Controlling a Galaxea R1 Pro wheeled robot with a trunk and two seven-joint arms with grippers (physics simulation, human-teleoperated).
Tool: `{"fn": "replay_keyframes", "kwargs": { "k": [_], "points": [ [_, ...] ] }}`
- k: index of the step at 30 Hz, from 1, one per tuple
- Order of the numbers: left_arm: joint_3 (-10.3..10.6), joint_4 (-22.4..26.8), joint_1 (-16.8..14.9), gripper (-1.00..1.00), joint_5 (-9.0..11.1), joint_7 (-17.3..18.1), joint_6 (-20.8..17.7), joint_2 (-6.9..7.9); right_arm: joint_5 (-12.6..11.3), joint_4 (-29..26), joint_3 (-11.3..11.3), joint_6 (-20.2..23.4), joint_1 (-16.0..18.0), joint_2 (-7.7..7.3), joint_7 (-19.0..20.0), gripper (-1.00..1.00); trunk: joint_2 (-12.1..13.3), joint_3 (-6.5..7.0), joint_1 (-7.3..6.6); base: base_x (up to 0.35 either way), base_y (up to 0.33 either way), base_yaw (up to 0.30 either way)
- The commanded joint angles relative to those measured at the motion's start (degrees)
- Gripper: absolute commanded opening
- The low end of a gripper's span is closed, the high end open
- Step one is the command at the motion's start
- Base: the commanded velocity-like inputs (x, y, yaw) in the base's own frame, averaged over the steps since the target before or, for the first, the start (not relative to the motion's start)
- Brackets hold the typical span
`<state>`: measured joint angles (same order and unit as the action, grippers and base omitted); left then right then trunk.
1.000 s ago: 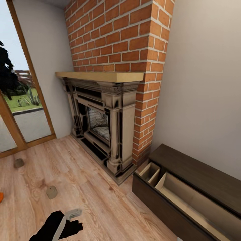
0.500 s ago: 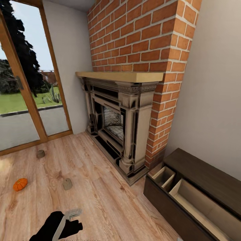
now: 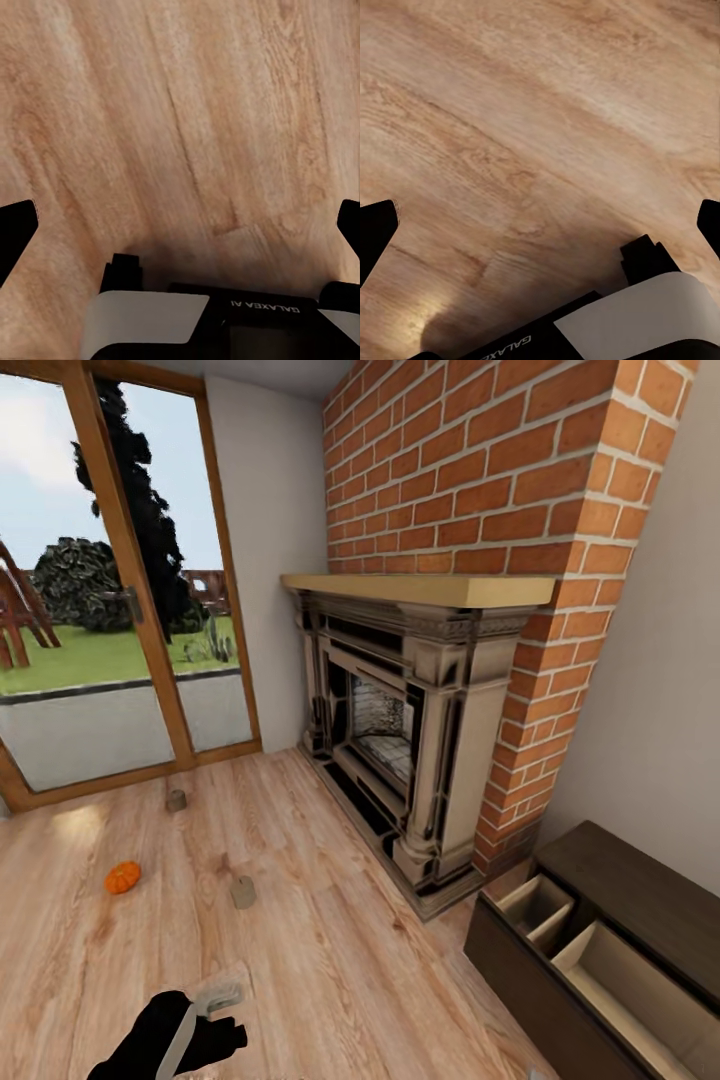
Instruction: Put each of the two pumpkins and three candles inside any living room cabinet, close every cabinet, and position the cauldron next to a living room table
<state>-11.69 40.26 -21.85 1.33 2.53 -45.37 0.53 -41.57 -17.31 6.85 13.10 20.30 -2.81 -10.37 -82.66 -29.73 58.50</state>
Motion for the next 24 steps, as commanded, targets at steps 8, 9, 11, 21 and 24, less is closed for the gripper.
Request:
{"fn": "replay_keyframes", "kwargs": {
  "k": [8,9,11,21,24],
  "points": [
    [0.0,0.0,0.0,1.0,0.0,0.0,-0.1,0.08,0.0,0.0,0.0,0.0,0.0,0.0,0.0,1.0,0.0,0.0,0.0,0.0,0.0,0.293],
    [0.0,0.0,0.0,1.0,0.0,0.0,0.0,0.08,0.0,0.0,0.0,0.0,0.0,0.0,0.0,1.0,0.0,0.0,0.0,0.0,0.0,0.293],
    [0.0,0.0,0.0,1.0,0.0,-0.1,0.0,0.08,0.0,0.0,0.0,0.0,0.0,0.0,0.0,1.0,0.0,0.0,0.0,0.0,0.0,0.293],
    [0.0,0.0,0.0,1.0,0.0,-0.1,-0.1,0.08,0.0,0.0,0.0,0.0,0.0,0.0,0.0,1.0,0.0,0.0,0.0,0.0,0.0,0.293],
    [0.0,0.0,0.0,1.0,0.0,-0.1,0.0,0.08,0.0,0.0,0.0,-0.1,0.0,0.0,0.0,1.0,0.0,0.0,0.0,0.0,0.0,0.293]
  ]
}}
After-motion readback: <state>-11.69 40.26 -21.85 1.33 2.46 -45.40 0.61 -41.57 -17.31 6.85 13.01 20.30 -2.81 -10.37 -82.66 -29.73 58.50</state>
